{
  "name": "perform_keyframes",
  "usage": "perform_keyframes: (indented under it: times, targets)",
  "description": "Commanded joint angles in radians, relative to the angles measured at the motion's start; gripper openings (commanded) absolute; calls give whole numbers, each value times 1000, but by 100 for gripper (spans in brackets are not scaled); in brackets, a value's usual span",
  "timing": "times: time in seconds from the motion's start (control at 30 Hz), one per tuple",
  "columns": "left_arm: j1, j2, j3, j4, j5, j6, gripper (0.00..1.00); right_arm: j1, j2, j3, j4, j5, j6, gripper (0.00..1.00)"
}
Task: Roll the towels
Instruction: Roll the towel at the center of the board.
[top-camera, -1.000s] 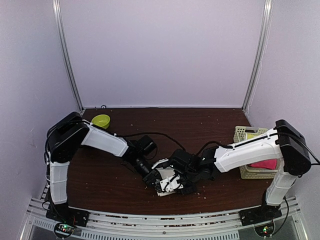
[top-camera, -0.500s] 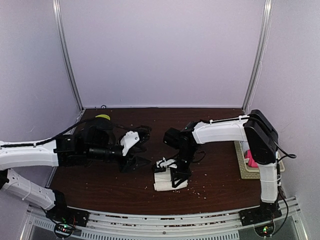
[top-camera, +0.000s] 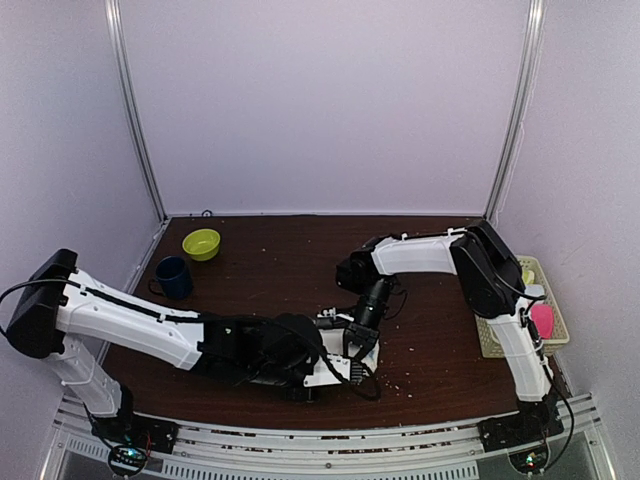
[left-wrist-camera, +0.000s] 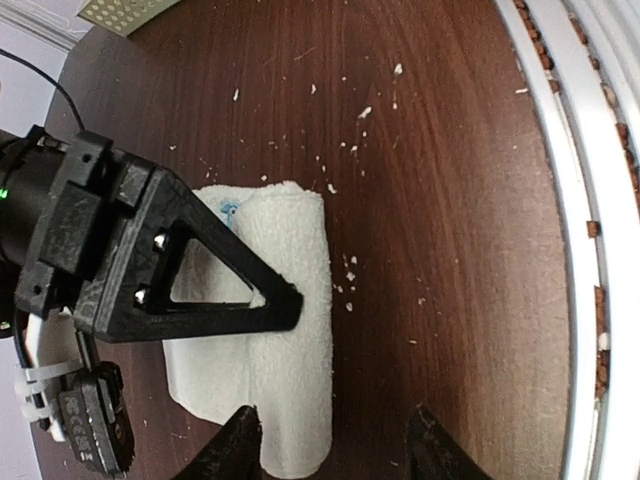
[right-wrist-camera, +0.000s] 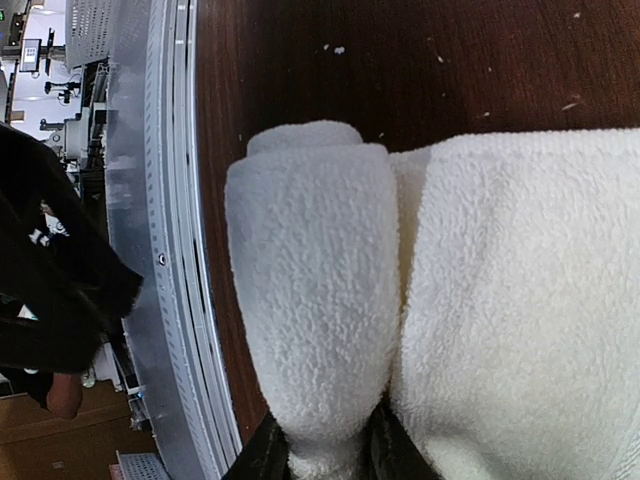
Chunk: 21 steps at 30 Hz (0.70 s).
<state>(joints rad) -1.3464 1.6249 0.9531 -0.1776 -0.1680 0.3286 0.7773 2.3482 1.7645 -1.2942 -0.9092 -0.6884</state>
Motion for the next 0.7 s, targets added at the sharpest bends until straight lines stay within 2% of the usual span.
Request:
perform_keyframes:
  times: [0.0, 0.17, 0.43, 0.53, 0.67]
  targets:
    - [11, 98, 74, 53, -58, 32, 51, 10, 85, -53, 0, 168, -27, 27]
    - [22, 210, 101, 66, -89, 47, 50, 10, 77, -65, 2, 166, -39, 27]
    - [27, 256, 100, 113, -140, 49, 46, 10, 66, -74, 15, 170, -42, 27]
    - [27, 268, 104, 125, -125, 49, 42, 10, 61, -62, 7, 160, -54, 27]
    - [28, 299, 126, 103, -106, 54, 31, 10, 45, -50, 9, 158, -52, 28]
